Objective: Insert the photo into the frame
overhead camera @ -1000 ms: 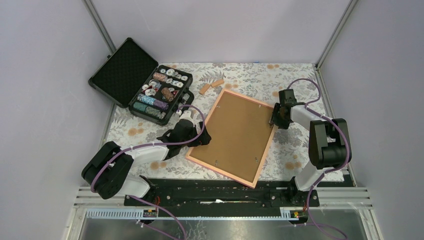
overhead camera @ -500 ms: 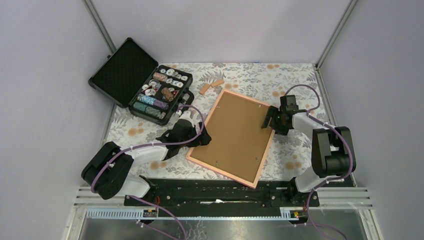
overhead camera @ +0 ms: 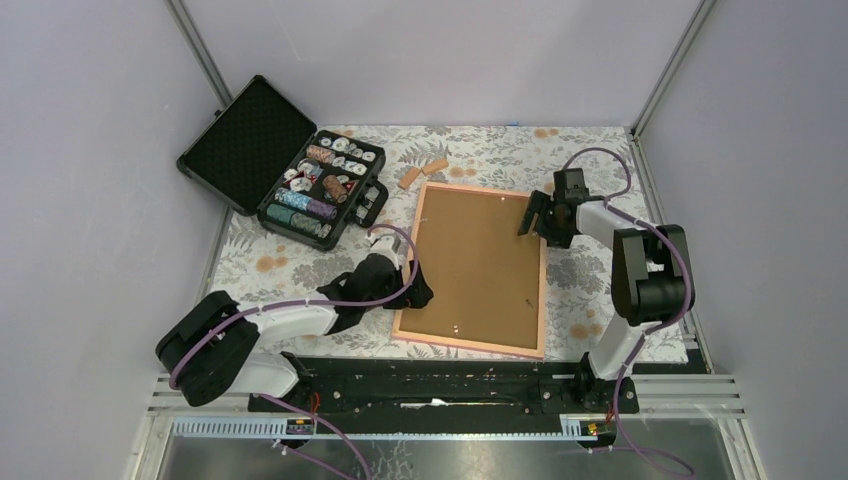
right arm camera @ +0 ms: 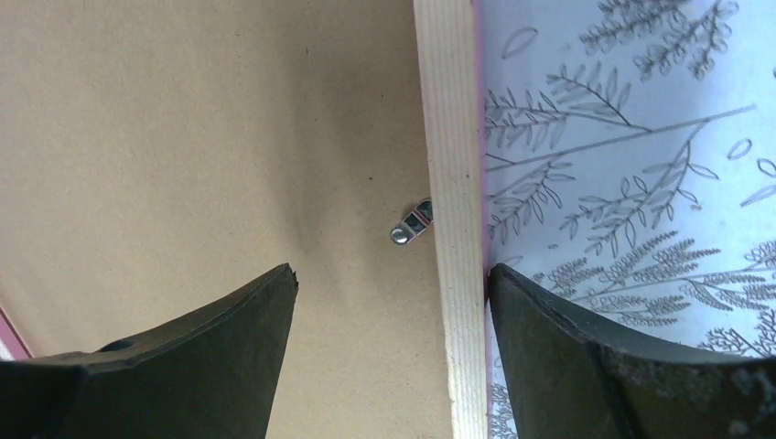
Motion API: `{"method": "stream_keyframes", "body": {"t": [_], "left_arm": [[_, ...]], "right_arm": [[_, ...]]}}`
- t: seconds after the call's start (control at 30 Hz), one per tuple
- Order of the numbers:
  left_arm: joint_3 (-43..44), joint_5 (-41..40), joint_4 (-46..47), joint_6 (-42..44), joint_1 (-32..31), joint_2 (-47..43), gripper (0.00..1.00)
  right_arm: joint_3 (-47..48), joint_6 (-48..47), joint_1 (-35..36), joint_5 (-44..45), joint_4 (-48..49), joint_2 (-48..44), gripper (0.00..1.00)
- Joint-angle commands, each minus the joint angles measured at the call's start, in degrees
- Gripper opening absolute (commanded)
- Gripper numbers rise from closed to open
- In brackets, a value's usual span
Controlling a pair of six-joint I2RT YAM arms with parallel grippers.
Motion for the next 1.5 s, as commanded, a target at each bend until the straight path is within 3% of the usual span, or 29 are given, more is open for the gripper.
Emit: {"method": "stream_keyframes", "body": {"t": [0.0, 0.13, 0.3, 0.47, 0.77, 1.47], "left_arm": [[2.1, 4.8, 1.7, -1.9, -2.1, -1.1, 0.99], [3.6, 2.6, -0.3, -0.4, -1.5, -0.3, 0.99], [2.8, 2.8, 0.3, -0.2, 0.5, 1.2, 0.99], [1.9, 2.8, 1.6, -0.5, 1.0, 1.3, 0.99], [1.6, 2.8, 1.9, -0.1, 1.5, 1.9, 0.99], [0.7, 5.0, 3.5, 0.1, 2.8, 1.9, 0.99]], "right_arm": [[4.3, 0.3, 3.3, -7.3, -5.8, -0.4, 0.83], [1.0, -0.7, 4.5, 4.9, -13.2, -9.4, 0.9], [-10.2, 2.9, 5.2, 0.7, -14.7, -20.3, 0.92], [-17.1, 6.5, 8.6, 4.9, -17.7, -26.1, 0.82], [-20.0, 7.5, 12.7, 4.3, -17.6, -24.5, 0.56], [-18.9, 8.8, 17.0, 9.6, -18.8, -21.6, 0.59]]}}
